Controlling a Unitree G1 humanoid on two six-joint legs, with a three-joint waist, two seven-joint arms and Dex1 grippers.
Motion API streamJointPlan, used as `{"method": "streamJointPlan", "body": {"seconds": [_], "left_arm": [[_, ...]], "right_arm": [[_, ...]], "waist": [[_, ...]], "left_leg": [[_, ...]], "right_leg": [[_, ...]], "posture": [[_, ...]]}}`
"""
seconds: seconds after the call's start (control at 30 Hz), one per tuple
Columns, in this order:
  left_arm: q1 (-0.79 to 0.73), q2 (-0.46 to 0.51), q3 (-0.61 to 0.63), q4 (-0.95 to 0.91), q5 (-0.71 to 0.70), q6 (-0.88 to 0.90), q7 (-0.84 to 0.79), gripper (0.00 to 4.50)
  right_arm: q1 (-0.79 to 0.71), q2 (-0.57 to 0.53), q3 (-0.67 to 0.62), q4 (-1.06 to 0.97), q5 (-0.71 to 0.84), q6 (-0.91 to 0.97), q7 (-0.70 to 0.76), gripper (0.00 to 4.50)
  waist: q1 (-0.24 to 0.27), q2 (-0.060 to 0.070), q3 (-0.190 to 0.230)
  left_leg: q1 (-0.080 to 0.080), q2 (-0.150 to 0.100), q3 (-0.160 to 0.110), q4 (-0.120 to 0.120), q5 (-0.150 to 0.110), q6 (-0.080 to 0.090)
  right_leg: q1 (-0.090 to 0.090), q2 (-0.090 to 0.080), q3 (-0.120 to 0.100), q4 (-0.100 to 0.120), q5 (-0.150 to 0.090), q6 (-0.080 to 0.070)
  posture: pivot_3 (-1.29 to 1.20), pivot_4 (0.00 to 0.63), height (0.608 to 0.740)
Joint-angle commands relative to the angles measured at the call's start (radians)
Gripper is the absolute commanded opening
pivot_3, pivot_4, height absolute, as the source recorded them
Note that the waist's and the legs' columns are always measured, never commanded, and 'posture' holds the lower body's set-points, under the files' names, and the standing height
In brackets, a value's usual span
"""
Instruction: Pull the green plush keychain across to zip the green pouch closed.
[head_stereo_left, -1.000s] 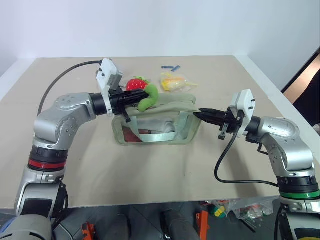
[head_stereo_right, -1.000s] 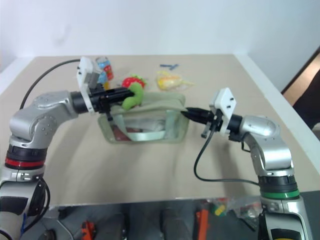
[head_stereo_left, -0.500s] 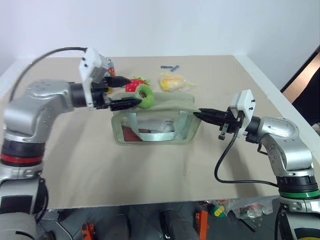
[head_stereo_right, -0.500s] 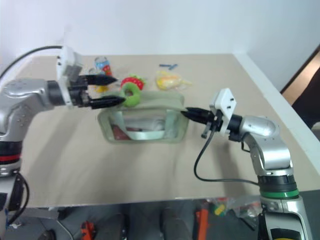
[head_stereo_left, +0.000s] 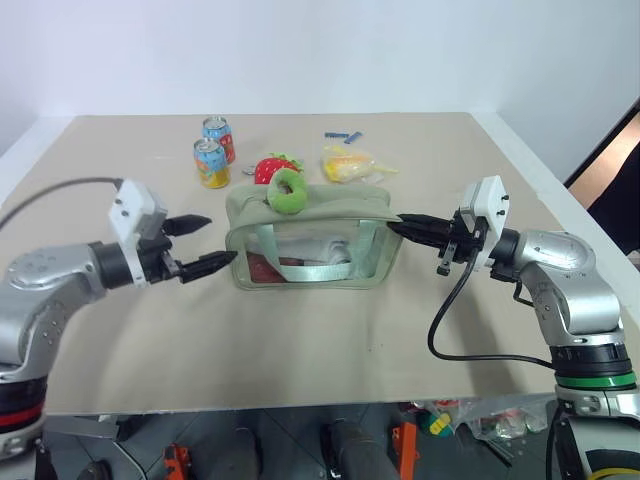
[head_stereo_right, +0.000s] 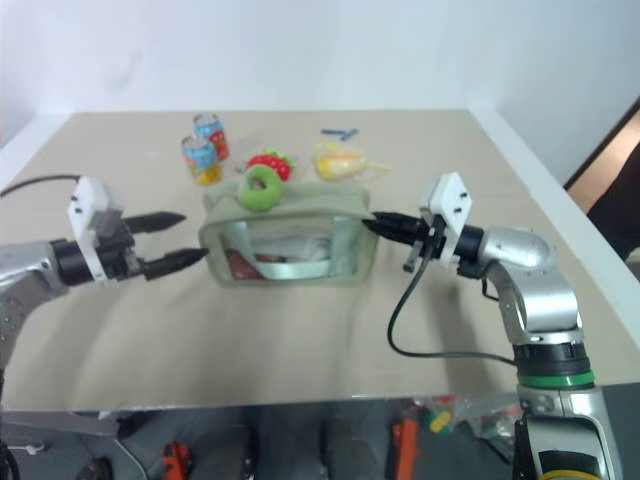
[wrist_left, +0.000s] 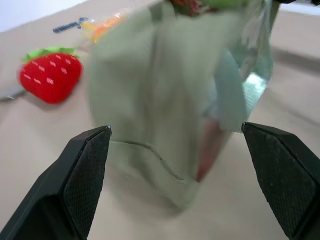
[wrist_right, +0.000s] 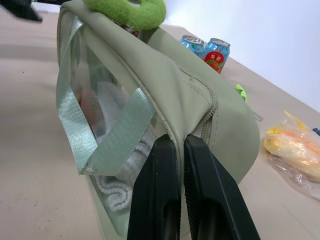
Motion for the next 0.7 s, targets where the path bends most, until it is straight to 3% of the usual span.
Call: {"method": "streamJointPlan", "body": {"seconds": [0.03, 0.3, 0.33, 0.53, 0.63, 0.7], "left_arm": [[-0.012, -0.041, -0.005, -0.023, 0.013, -0.045, 0.055, 2.89], [-0.048, -0.115, -0.024, 0.019, 0.02, -0.1, 0.089, 0.17], [-0.05, -0.119, -0.025, 0.023, 0.013, -0.104, 0.086, 0.02], [-0.04, -0.125, -0.042, 0.023, 0.002, -0.107, 0.068, 0.0], [-0.033, -0.125, -0.048, 0.021, -0.002, -0.101, 0.065, 0.0], [-0.036, -0.123, -0.056, 0.024, -0.002, -0.1, 0.059, 0.0]], "right_arm": [[-0.03, 0.002, 0.008, 0.006, -0.005, -0.014, 0.012, 0.0], [-0.04, -0.011, 0.021, 0.017, 0.023, 0.047, 0.049, 0.0], [-0.038, -0.018, 0.024, 0.012, 0.033, 0.069, 0.063, 0.34], [-0.048, -0.073, 0.03, -0.021, 0.042, 0.12, 0.126, 2.4], [-0.168, -0.102, 0.002, 0.06, 0.071, 0.182, 0.147, 3.44], [-0.292, -0.104, -0.001, 0.128, 0.081, 0.203, 0.161, 3.69]], "waist": [[-0.002, 0.0, 0.0], [-0.004, 0.0, 0.0], [-0.004, 0.0, 0.0], [0.0, 0.0, 0.0], [-0.002, 0.0, 0.0], [-0.003, 0.001, 0.0]], "left_leg": [[0.0, 0.0, 0.0, 0.0, 0.0, 0.0], [0.001, 0.0, 0.001, -0.001, 0.0, 0.0], [0.001, 0.0, 0.001, -0.001, 0.0, 0.0], [0.0, 0.0, 0.0, -0.001, 0.0, 0.0], [0.0, 0.0, 0.001, 0.0, 0.0, 0.0], [0.0, 0.0, 0.001, 0.0, 0.0, 0.0]], "right_leg": [[0.0, 0.0, 0.0, 0.0, 0.0, 0.0], [0.0, 0.001, 0.001, 0.0, 0.001, 0.0], [0.0, 0.001, 0.001, 0.0, 0.001, 0.001], [0.0, 0.001, 0.001, 0.0, 0.001, 0.001], [0.0, 0.0, 0.001, 0.0, 0.001, 0.001], [0.0, 0.0, 0.002, 0.0, 0.001, 0.001]], "posture": [[0.0, 0.15, 0.74], [0.0, 0.15, 0.74], [0.0, 0.15, 0.74], [0.0, 0.15, 0.74], [0.0, 0.15, 0.74], [0.0, 0.15, 0.74]]}}
